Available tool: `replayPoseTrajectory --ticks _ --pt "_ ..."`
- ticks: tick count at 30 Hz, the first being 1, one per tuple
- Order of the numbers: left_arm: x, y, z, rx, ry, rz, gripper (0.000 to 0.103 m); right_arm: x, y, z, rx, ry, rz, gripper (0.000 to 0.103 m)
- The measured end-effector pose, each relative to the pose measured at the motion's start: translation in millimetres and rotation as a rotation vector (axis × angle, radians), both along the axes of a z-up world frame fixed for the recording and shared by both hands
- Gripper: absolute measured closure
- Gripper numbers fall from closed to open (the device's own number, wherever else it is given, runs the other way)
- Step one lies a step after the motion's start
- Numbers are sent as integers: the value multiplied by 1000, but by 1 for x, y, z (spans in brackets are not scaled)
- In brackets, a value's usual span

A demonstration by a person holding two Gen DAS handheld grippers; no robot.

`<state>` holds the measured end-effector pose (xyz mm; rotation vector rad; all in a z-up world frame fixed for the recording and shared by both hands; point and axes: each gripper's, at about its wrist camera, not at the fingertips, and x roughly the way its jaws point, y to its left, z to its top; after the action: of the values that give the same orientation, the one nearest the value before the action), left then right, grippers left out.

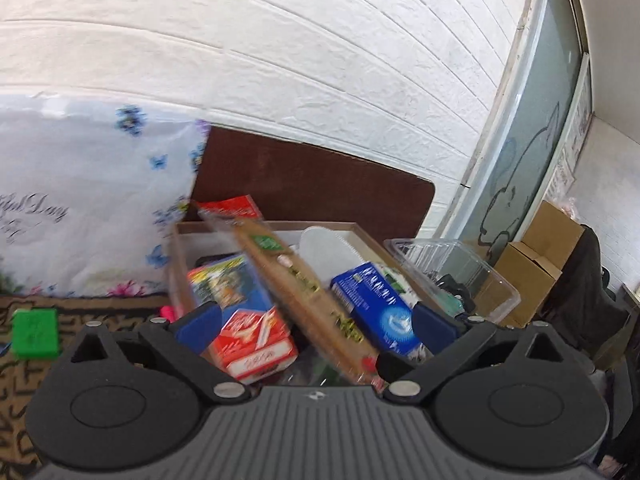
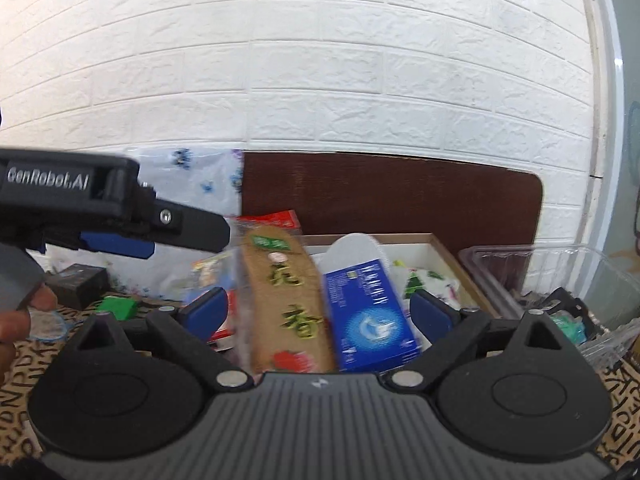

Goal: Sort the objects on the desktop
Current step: 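Lower both items into the cardboard box and open both tools, then move both open tools back over the tabletop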

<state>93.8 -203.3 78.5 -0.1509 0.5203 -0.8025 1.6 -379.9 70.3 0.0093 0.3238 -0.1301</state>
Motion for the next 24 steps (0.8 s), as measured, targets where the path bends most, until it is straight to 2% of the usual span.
replayPoseTrajectory --ticks 11,17,24 --pt "-27 118 -48 8 90 249 0 -10 95 -13 -3 88 224 7" --pt "-16 187 -74 26 146 401 0 8 155 -35 7 142 352 7" --pt "24 242 -99 48 201 559 0 44 195 -61 22 210 377 8"
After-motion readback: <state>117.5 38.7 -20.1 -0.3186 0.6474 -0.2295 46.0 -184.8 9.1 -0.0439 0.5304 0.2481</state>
